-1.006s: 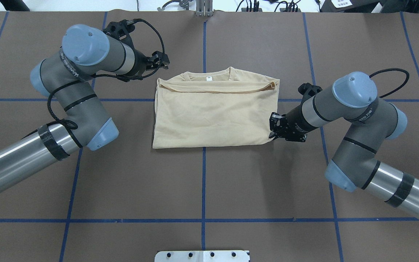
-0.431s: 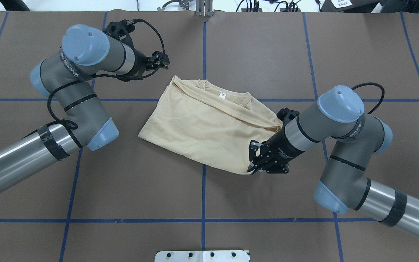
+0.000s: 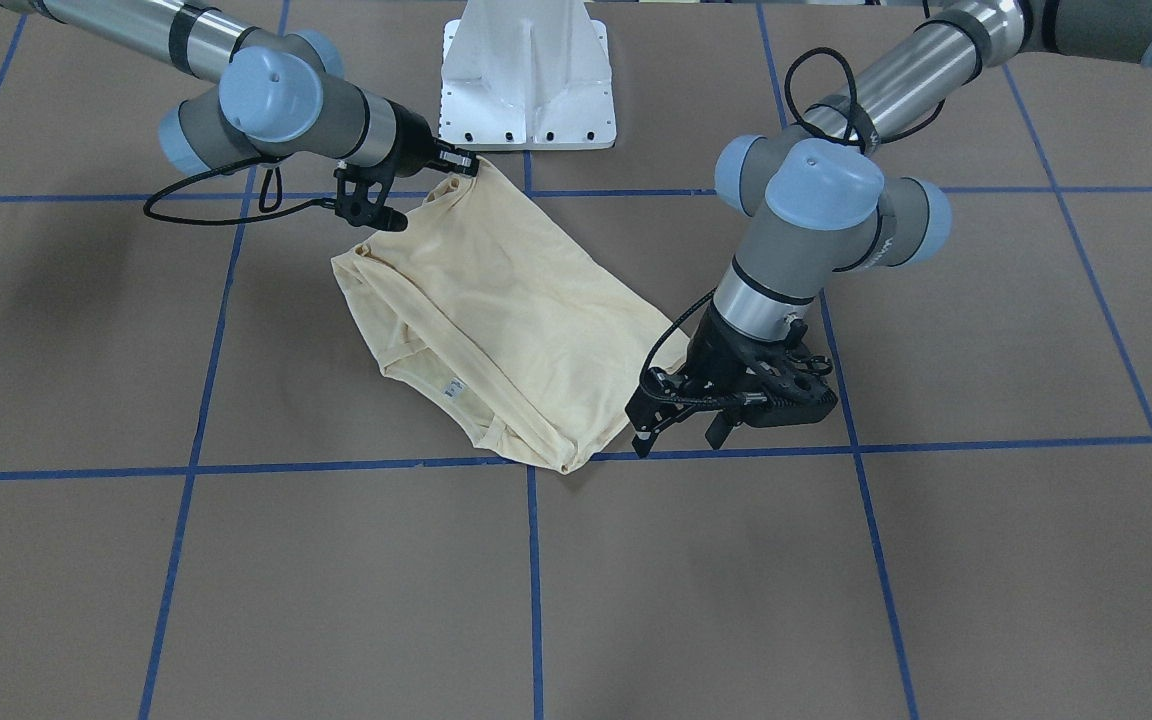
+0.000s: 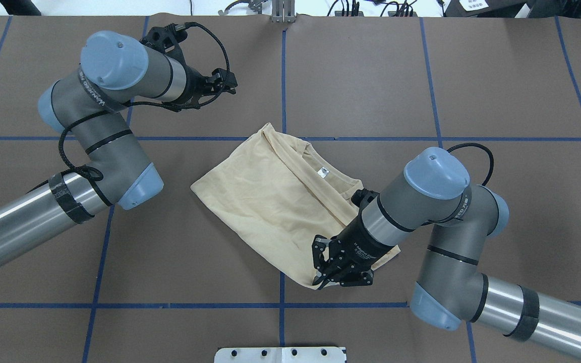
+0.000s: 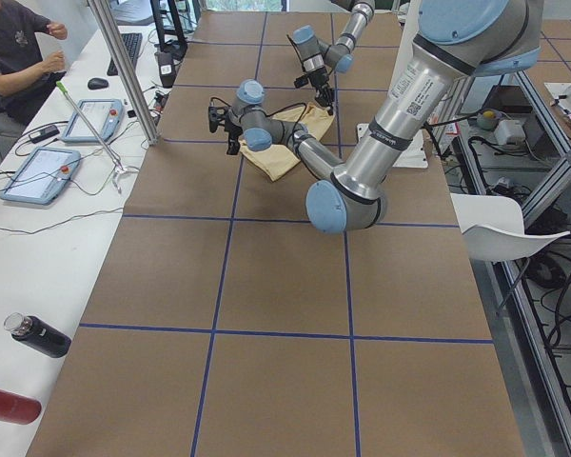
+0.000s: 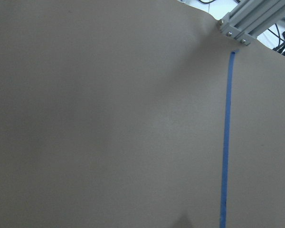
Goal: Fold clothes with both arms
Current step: 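Grasp the shirt edge with the right gripper and drag it toward the robot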
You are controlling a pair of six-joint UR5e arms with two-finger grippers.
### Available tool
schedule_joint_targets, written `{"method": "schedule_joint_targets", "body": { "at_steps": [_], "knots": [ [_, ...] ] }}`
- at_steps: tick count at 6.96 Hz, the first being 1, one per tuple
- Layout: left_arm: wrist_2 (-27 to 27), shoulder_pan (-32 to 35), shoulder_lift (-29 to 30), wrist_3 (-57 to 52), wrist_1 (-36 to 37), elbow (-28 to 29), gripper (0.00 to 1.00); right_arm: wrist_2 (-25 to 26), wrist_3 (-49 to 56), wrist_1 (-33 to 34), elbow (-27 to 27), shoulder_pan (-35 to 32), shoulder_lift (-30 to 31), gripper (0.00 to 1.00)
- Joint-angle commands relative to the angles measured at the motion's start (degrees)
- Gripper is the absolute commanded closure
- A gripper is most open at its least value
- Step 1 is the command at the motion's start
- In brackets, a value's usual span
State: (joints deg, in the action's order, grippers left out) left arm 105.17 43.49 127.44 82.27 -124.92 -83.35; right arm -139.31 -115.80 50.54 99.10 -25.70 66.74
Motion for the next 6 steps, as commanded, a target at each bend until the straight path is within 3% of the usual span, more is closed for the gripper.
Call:
{"method": "schedule_joint_targets", "body": {
  "at_steps": [1, 2, 5, 6],
  "knots": [
    [0.0, -0.1, -1.0, -0.1, 0.0, -1.9, 0.00, -0.4, -2.0, -0.2, 0.0, 2.8, -0.9, 0.72],
    [0.0, -0.1, -1.0, -0.1, 0.0, -1.9, 0.00, -0.1, -1.7, -0.3, 1.2, 2.8, -1.1, 0.01],
    [0.0, -0.2, -1.5, -0.6, 0.0, -1.8, 0.00, 1.0, -1.4, -0.2, 3.1, 0.6, -0.6, 0.00],
    [0.3, -0.2, -3.4, -0.7, -0.1, -2.4, 0.00, 6.2, -1.0, -0.1, 3.6, -1.7, -0.6, 0.00]
  ]
}}
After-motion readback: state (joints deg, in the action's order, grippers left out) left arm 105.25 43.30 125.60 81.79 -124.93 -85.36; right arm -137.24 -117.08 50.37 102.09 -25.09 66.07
